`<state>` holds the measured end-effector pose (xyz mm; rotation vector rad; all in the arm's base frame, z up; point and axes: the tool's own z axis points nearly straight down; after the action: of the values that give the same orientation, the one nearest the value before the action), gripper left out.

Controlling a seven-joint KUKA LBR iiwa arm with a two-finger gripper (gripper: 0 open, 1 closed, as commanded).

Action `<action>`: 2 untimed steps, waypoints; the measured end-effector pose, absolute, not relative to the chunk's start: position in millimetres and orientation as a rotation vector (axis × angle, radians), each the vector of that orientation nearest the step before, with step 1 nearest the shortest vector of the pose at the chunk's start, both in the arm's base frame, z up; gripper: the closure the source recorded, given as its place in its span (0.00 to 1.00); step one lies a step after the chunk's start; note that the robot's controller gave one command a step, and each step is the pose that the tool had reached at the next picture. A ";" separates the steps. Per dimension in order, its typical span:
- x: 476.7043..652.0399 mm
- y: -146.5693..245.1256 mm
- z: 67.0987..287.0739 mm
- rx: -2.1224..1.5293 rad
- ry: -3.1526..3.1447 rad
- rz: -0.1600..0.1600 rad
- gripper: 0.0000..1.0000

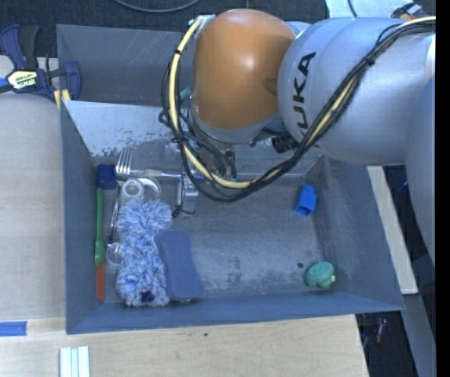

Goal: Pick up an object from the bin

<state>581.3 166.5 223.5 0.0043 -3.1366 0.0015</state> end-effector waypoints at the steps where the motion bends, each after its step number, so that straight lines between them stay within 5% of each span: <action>1: 583.1 165.7 228.5 0.000 -3.145 -0.002 0.00; 2: 570.3 174.7 158.3 0.732 -3.053 -0.001 0.00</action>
Offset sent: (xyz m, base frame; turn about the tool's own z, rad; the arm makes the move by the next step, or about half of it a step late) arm -0.0105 0.0084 -0.0635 -0.4682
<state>570.3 174.7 158.3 0.7322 -3.0529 -0.0012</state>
